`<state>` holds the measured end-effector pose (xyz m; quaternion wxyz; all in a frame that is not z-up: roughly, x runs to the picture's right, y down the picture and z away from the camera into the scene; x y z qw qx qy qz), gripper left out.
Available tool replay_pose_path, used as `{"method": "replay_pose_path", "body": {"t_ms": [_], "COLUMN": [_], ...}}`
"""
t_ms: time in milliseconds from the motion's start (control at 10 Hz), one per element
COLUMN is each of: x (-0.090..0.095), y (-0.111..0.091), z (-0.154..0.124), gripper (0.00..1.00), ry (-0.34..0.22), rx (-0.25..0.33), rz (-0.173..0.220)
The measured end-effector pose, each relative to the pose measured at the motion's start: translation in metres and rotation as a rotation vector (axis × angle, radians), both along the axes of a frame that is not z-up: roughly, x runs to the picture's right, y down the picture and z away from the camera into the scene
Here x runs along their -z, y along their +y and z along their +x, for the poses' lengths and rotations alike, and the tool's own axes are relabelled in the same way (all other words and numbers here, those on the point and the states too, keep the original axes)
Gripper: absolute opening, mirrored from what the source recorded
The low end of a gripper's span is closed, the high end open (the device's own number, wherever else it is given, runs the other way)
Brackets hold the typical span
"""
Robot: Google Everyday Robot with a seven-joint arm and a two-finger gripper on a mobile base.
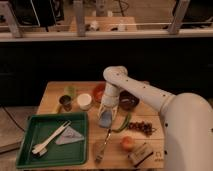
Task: Place sponge in table surface
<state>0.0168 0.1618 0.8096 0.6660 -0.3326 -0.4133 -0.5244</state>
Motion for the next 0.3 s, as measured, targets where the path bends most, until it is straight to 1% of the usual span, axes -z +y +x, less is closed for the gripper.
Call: {"method": "replay_pose_path", "body": {"t_ms": [200,300], "x": [0.0013,0.0023], "y": [-0.005,-0.0112], "z": [0.0042,0.0081], "gripper": [0.8,0.8], "ry": [0.001,0.004], "rx": [-0.027,-0.047], "rz": [0.017,0.034]}}
